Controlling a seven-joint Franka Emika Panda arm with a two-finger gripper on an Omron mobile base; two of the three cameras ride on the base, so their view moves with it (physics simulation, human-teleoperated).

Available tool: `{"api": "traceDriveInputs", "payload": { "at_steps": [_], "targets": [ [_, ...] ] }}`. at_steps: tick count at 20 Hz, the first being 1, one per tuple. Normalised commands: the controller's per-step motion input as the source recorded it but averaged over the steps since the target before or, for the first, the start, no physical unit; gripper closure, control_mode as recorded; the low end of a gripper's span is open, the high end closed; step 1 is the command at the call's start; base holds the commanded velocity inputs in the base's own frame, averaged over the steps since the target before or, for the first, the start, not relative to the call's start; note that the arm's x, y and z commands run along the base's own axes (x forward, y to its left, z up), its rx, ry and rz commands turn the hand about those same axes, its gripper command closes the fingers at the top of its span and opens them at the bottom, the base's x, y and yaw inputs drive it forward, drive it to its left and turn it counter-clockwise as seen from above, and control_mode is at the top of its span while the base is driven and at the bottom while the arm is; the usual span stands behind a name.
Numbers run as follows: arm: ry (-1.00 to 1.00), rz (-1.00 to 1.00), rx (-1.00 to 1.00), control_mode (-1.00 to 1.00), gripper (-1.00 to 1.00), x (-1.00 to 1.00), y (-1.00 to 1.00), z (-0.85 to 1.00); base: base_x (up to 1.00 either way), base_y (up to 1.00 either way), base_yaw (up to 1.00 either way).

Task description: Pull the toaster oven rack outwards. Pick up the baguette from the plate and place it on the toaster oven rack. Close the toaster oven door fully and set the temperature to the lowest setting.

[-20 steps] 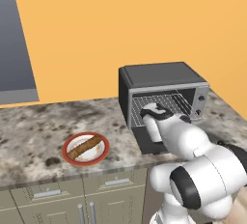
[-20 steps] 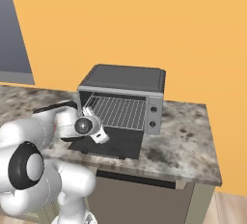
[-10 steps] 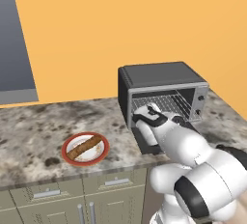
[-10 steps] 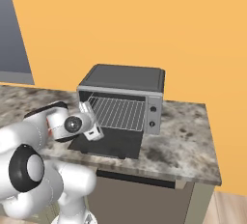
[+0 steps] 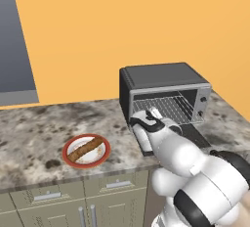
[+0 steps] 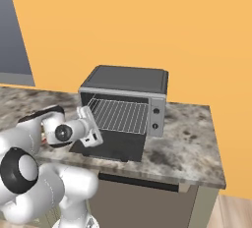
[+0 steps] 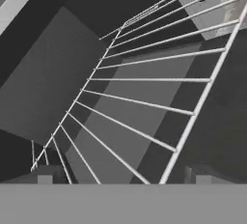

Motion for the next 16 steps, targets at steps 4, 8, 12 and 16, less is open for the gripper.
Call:
{"api": "traceDriveInputs", "payload": {
  "at_steps": [4,8,12,16],
  "targets": [
    [0.37,0.00,0.00,-1.00,-1.00,-0.09,-0.17,0.72,0.00,0.00,0.00],
    [0.20,0.00,0.00,-1.00,-1.00,-0.28,-0.18,0.69,0.00,0.00,0.00],
    [0.01,0.00,0.01,-1.00,-1.00,-0.36,-0.20,0.69,0.00,0.00,0.00],
    [-0.07,0.00,0.03,-1.00,-1.00,-0.36,-0.11,0.68,0.00,0.00,0.00]
  ]
}}
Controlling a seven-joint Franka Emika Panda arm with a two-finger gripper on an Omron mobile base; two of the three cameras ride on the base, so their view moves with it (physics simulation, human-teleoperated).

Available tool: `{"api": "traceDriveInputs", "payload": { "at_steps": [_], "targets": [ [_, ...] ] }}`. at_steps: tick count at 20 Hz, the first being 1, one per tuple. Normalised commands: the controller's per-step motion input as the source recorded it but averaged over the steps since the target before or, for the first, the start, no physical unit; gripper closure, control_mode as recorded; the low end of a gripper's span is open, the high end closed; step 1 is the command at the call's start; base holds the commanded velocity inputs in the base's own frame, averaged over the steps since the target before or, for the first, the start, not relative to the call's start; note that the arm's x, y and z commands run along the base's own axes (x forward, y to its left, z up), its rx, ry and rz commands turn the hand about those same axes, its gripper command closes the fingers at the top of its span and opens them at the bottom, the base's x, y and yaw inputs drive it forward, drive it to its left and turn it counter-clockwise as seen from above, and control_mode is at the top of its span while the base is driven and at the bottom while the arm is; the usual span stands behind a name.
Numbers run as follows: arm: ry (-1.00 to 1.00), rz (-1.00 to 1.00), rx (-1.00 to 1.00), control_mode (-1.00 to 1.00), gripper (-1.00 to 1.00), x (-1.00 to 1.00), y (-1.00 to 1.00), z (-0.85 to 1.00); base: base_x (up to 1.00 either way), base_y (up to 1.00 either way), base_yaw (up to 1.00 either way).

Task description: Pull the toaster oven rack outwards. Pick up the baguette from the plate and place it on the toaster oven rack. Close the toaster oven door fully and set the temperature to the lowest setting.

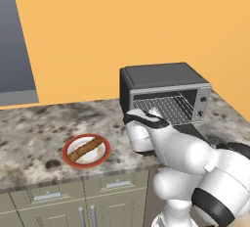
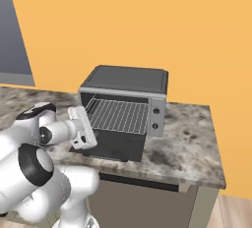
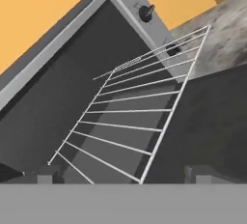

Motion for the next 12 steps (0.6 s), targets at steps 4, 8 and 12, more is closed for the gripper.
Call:
{"api": "traceDriveInputs", "payload": {
  "at_steps": [4,8,12],
  "targets": [
    [-0.12,0.00,0.05,-1.00,-1.00,-0.37,-0.04,0.55,0.00,0.00,0.00],
    [-0.11,0.00,0.06,-1.00,-1.00,-0.50,-0.07,0.69,0.00,0.00,0.00],
    [0.01,-0.08,0.09,-1.00,-1.00,-0.24,-0.22,0.75,0.00,0.00,0.00]
  ]
}}
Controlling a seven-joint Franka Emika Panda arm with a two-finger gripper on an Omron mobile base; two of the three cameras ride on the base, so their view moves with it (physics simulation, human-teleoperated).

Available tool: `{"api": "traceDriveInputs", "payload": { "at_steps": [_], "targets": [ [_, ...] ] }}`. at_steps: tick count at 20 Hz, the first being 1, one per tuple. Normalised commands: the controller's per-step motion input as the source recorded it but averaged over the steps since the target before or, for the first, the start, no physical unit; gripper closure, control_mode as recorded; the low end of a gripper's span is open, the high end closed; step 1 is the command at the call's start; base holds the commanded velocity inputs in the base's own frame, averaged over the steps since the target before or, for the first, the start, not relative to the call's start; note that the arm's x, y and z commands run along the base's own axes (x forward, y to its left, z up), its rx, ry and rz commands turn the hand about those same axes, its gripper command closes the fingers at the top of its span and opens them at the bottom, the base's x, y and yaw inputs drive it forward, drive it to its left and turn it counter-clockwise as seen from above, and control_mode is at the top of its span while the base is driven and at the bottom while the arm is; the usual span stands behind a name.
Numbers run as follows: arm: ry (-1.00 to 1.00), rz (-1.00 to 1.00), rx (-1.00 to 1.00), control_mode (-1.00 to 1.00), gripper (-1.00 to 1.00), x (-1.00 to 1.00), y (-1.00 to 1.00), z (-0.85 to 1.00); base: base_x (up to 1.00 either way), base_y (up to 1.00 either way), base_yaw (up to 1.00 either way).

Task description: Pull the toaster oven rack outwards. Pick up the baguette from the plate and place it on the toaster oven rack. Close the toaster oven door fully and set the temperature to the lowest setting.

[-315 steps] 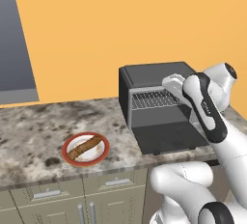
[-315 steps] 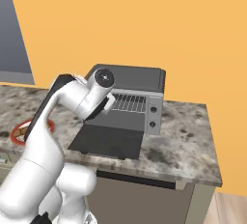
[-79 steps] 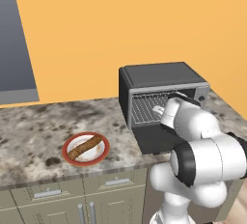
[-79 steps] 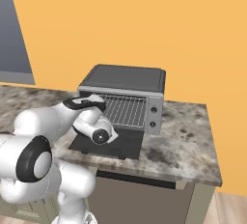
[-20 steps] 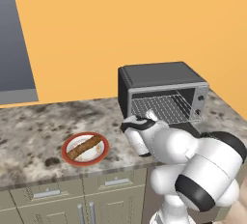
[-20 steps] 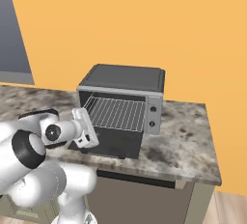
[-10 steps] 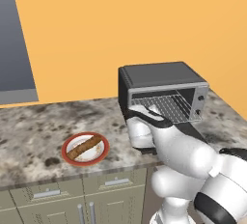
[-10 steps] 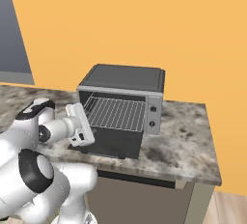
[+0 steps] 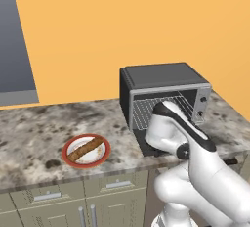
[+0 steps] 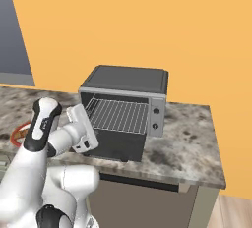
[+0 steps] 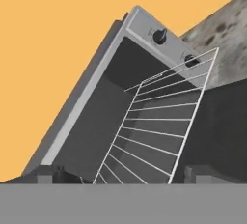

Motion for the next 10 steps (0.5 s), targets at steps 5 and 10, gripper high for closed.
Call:
{"api": "traceDriveInputs", "payload": {
  "at_steps": [5,10],
  "targets": [
    [0.11,-0.25,0.17,-1.00,-1.00,0.00,-0.33,0.76,0.00,0.00,0.00],
    [0.02,-0.17,0.27,-1.00,-1.00,-0.28,-0.35,0.76,0.00,0.00,0.00]
  ]
}}
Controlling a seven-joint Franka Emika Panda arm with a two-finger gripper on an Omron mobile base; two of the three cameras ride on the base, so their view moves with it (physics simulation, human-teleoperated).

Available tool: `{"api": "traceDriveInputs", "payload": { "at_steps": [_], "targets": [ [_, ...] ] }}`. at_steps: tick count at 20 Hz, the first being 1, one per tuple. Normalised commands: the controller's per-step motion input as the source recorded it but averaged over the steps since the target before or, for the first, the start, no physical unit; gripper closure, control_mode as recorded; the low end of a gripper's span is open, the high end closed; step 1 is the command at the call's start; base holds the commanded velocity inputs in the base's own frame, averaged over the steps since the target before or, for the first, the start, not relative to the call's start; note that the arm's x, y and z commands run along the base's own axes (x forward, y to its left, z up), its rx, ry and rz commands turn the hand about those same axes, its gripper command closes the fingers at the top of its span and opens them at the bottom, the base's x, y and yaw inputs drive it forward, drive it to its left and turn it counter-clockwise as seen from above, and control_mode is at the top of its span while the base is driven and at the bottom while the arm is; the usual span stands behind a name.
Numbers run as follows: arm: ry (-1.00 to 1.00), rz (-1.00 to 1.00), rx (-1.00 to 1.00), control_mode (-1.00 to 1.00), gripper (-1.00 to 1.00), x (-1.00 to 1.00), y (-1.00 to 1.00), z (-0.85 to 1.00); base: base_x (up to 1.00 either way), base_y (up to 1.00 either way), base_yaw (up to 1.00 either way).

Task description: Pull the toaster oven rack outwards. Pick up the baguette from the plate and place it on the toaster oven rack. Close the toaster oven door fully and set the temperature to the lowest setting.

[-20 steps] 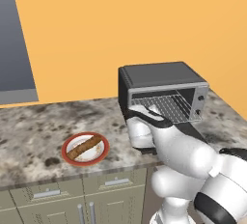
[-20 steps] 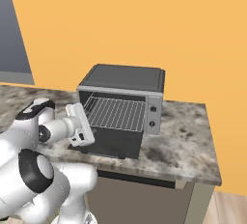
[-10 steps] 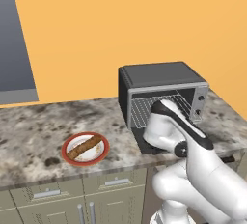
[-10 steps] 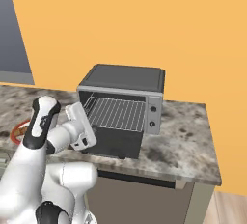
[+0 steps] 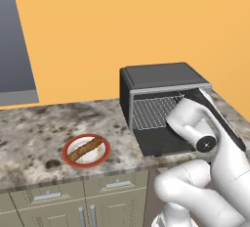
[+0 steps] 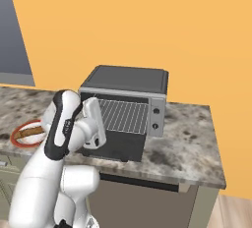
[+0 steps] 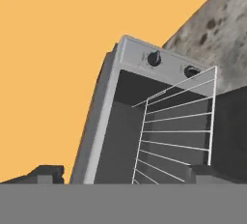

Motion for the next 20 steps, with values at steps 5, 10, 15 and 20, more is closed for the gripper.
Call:
{"api": "traceDriveInputs", "payload": {
  "at_steps": [5,10,15,20],
  "targets": [
    [0.00,-0.03,0.17,-1.00,-1.00,-0.40,-0.26,0.76,0.00,0.00,0.00],
    [-0.05,0.00,0.01,-1.00,-1.00,-0.50,-0.21,0.82,0.00,0.00,0.00],
    [-0.05,0.00,0.09,-1.00,-1.00,-0.33,-0.23,0.76,0.00,0.00,0.00],
    [0.00,-0.15,0.34,-1.00,-1.00,-0.07,-0.10,0.51,0.00,0.00,0.00]
  ]
}}
